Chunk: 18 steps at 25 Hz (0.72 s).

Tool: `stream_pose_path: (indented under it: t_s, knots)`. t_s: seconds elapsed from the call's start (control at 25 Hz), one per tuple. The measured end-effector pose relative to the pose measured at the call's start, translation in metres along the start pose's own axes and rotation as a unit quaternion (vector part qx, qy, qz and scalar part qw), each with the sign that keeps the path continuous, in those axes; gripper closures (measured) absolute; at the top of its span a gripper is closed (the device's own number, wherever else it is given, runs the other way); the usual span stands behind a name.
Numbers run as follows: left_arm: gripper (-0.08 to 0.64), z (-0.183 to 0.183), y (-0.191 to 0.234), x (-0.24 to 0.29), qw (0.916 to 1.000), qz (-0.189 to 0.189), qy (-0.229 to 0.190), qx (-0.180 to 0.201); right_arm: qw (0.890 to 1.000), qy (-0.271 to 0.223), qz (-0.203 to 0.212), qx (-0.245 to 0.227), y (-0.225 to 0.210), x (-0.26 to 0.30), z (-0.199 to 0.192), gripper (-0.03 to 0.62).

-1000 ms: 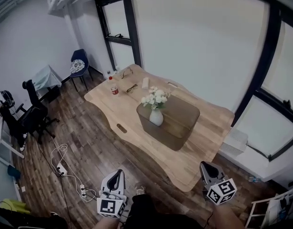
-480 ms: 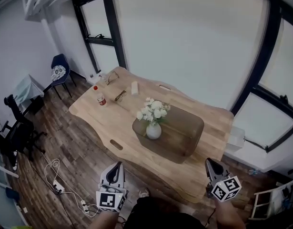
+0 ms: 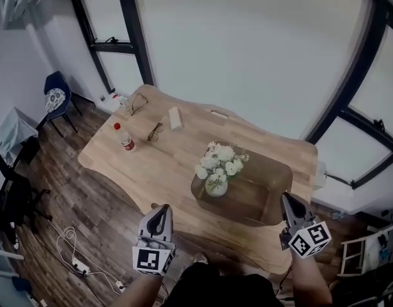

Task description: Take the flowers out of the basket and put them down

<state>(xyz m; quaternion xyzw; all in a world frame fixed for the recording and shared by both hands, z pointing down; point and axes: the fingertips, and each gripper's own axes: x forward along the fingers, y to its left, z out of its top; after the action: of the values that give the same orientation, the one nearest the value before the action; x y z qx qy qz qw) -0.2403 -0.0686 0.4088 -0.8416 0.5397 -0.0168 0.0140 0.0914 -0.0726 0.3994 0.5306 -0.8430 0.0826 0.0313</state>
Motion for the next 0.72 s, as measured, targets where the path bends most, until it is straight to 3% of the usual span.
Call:
stream_pose_path:
  t_s: [0.36, 0.72]
  knots:
    - [0.555, 0.016, 0.038, 0.055, 0.9988, -0.037, -0.033, -0.003, 0.998, -0.025, -0.010, -0.052, 0.011, 0.058, 0.049, 0.571]
    - [0.555, 0.015, 0.048, 0.081, 0.9989, -0.037, -0.028, -0.009, 0.994, -0.035, 0.028, -0.097, 0.010, 0.108, 0.086, 0.571]
